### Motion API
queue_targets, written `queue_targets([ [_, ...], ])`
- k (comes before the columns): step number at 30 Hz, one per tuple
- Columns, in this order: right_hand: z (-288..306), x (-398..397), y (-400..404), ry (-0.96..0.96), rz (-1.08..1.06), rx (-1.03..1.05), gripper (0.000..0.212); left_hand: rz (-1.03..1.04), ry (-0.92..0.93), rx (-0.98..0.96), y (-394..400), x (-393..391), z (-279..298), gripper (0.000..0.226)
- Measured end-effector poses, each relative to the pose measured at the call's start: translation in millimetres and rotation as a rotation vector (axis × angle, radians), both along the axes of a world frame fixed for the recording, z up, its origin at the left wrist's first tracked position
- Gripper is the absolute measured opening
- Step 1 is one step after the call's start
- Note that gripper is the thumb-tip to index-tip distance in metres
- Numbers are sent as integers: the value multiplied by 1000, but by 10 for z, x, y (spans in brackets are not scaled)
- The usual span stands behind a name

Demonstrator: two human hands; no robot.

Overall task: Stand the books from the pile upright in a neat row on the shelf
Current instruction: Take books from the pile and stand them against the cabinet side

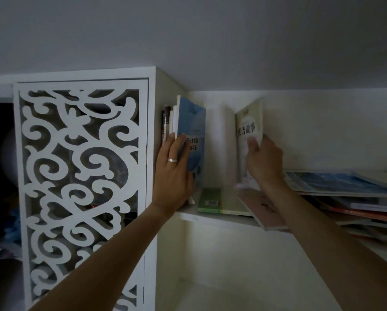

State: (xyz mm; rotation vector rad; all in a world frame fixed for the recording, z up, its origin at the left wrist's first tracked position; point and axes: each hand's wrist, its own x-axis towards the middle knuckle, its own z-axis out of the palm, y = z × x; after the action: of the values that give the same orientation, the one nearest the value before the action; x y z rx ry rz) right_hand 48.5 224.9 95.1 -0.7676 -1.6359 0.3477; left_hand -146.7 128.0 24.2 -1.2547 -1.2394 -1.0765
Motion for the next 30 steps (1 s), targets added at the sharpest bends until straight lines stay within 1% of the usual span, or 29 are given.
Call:
queue_targets([
  [1,35,-38,-68,51,57,-40,39,-3,4,-5,-15,13,0,56],
  [3,12,-174,-259,48,166,-107,37,3,8,-13,-38,26,5,56],
  [5,-111,-389,-455,-60,333,-120,35,6,6,-8,-54,50,23,55],
  [7,-275,-615,-605,-237,560,-129,46,-19,-3,5,-67,72,38,55],
  [8,-334,-715,-638,-291,661,-153,53,-45,-11,17,-74,81,40,55],
  [9,-361,-787,-650,-315,731,-180,56,-72,-21,30,-80,85,37,55],
  [11,-346,-821,-607,-343,753,-209,54,-114,-41,45,-86,92,35,57],
  [13,-283,-746,-539,-421,649,-179,52,-112,-42,42,-75,85,37,64],
  [14,-256,-695,-507,-497,566,-148,53,-84,-24,33,-58,72,34,68],
  [15,-231,-648,-473,-623,470,-101,52,-37,4,19,-35,53,31,71],
  [17,-230,-589,-439,-955,309,-51,41,59,61,-6,12,6,16,72],
  [18,-262,-563,-436,-1071,264,-52,36,86,76,-13,24,-12,5,73],
  [19,-291,-521,-457,-1110,247,-51,32,102,80,-18,28,-21,-3,77],
  [21,-293,-380,-556,-1020,273,-34,29,119,76,-21,27,-25,-7,87],
  [22,-280,-297,-606,-937,289,-19,28,121,72,-12,35,-24,-4,87],
  [24,-267,-84,-655,-777,264,53,25,117,70,9,65,-32,-6,81],
  [26,-274,208,-634,-634,119,192,21,108,82,6,86,-50,-20,78],
  [28,-250,619,-545,-491,-113,353,18,109,98,1,91,-65,-36,79],
  [29,-223,856,-484,-505,-251,381,21,112,100,3,90,-63,-40,78],
  [30,-197,1102,-429,-613,-372,320,32,117,96,3,85,-58,-41,77],
])
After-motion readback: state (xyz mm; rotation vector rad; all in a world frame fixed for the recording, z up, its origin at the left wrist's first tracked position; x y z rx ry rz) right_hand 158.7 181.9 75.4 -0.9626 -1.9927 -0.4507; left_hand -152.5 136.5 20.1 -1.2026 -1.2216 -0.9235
